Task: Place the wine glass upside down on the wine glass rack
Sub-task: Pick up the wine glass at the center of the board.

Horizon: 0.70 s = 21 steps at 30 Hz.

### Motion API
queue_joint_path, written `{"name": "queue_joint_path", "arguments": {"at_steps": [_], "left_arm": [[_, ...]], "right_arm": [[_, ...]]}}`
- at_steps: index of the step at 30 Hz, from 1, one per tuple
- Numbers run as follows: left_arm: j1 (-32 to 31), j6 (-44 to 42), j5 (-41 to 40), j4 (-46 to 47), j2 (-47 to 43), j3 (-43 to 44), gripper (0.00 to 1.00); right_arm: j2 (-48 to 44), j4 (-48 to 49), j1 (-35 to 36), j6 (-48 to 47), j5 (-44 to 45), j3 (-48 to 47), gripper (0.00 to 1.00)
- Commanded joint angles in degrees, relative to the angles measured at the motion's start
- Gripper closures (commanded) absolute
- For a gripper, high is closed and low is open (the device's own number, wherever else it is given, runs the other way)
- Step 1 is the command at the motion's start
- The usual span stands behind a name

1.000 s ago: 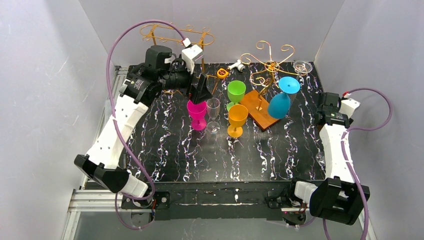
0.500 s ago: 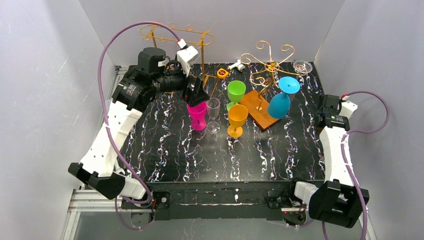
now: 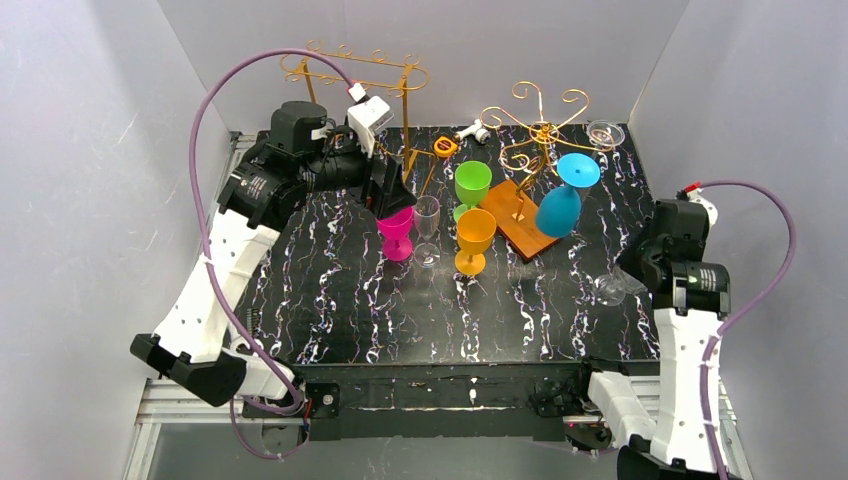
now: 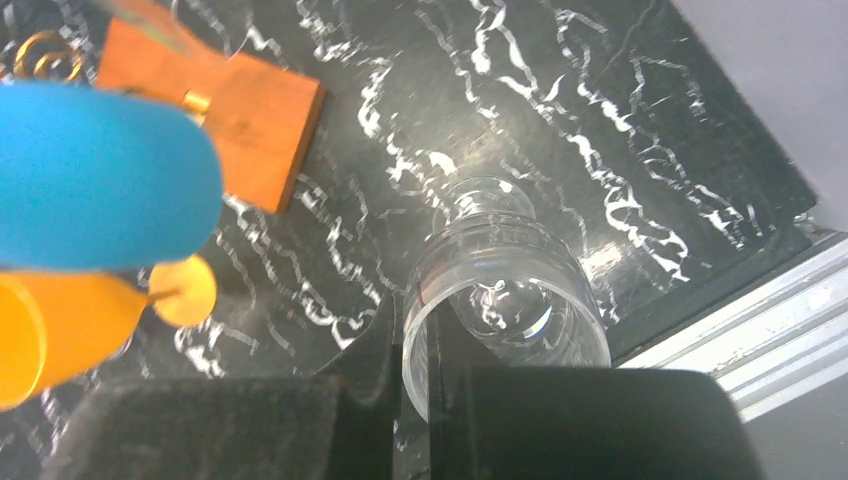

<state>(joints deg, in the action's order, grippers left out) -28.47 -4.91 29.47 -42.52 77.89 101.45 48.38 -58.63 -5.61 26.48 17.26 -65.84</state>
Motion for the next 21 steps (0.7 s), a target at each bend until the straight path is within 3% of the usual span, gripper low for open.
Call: {"name": "queue_joint_path", "arguments": {"at_steps": [1,5,11,21], "left_arm": [[-0.1,0.9,1.4,-1.1,-2.5,-2.2,0.01],[-0.1,1.2,5.9,-0.3,-4.6,-6.0,0.01],[-0.2,5.5,11.7,3.5,-6.3,-11.9,0.01],[-0.3,26.9,15.7,14.9,-11.3,-23.8,0.01]], "right_arm": [[-2.5,-6.1,0.4,-1.9,-11.2,-6.2,0.99],[0.3,-9.1,0.4,-3.6,-24.3,-17.2,0.99],[9.2,-13.6,0.2,-4.9,-35.8,-38.1,0.99],[17.4,-9.8,0.1,1.1,-53.5,-52.6,0.99]]}}
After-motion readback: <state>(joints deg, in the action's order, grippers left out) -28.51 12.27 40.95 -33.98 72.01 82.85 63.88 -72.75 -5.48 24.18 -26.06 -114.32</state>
